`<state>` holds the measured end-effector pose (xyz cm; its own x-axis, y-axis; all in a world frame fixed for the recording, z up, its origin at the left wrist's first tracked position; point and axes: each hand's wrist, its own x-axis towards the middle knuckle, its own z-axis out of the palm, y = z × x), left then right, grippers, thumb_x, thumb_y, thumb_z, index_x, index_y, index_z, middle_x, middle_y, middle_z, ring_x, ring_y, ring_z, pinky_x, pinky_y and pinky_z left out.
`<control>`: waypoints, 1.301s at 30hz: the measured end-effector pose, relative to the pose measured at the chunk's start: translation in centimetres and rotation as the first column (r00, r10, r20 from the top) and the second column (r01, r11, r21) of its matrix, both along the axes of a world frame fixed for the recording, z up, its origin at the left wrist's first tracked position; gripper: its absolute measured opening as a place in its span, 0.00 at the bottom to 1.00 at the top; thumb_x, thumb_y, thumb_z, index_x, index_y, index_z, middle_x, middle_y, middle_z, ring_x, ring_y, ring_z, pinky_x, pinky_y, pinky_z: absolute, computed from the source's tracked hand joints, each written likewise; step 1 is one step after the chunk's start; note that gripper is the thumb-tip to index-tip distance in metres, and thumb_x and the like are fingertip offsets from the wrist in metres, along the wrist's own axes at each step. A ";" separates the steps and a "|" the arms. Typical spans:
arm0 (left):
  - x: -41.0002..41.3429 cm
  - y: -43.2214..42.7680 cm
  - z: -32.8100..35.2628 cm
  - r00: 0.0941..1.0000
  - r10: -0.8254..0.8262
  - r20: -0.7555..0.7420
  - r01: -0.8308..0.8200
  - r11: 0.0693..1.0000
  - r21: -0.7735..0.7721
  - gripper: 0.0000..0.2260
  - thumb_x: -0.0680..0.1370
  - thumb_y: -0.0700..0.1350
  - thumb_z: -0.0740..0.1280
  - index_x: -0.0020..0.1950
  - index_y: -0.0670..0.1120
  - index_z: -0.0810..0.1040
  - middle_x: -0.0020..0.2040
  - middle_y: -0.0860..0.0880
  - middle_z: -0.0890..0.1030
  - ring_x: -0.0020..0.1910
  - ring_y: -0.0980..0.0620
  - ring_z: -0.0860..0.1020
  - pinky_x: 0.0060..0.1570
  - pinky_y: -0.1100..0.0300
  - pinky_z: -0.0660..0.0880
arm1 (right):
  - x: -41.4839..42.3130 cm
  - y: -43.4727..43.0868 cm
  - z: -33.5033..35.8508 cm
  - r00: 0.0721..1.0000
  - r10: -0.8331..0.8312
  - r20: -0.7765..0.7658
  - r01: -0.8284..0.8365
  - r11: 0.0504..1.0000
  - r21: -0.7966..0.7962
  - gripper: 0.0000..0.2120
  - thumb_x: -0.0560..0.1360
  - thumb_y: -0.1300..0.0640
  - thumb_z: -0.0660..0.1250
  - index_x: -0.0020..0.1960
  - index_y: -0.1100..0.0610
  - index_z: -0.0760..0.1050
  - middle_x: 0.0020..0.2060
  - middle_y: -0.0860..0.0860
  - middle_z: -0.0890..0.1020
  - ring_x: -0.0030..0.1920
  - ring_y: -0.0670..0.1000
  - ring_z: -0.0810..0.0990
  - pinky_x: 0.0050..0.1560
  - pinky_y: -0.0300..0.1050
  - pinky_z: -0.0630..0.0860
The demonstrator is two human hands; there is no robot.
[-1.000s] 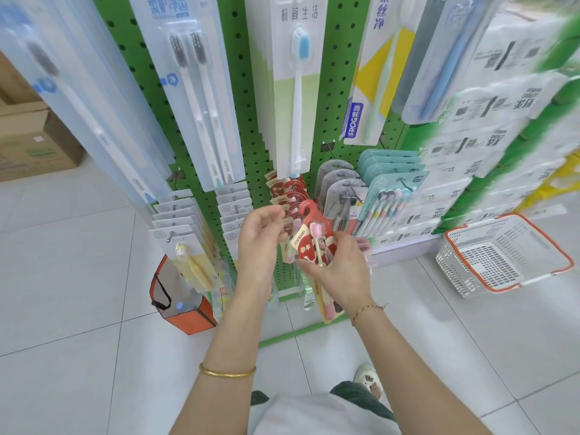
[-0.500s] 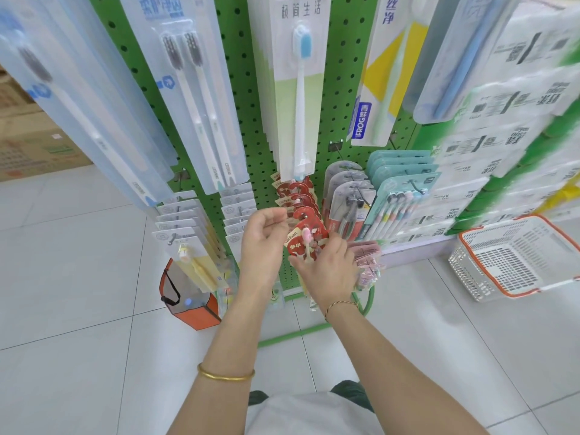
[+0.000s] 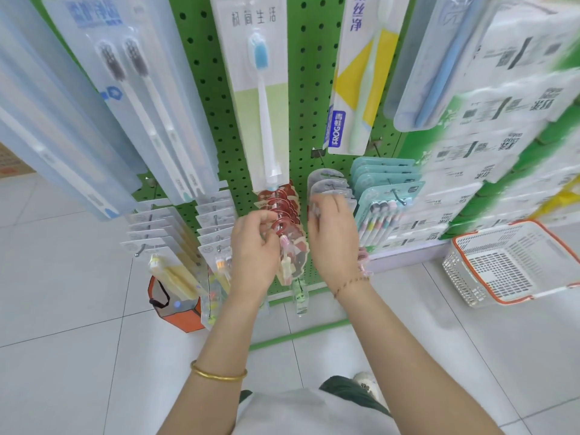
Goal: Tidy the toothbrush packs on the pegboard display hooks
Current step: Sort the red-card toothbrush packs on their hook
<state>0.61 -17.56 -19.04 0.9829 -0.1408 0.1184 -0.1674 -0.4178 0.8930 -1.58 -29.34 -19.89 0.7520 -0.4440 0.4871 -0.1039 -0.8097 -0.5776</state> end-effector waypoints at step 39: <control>-1.6 0.4 0.7 0.995 0.005 0.101 0.002 0.997 -0.078 0.15 0.77 0.34 0.63 0.51 0.55 0.74 0.52 0.55 0.73 0.54 0.56 0.74 0.59 0.60 0.71 | 3.4 -3.0 4.2 0.949 0.012 -0.316 -0.018 1.000 -0.014 0.13 0.74 0.66 0.61 0.32 0.58 0.63 0.29 0.52 0.66 0.34 0.55 0.65 0.33 0.44 0.62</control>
<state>-1.00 -17.20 -18.33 0.9657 -0.1259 0.2272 -0.2575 -0.3482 0.9014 1.86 -32.37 -15.66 0.8750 -0.4256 0.2306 -0.2668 -0.8215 -0.5040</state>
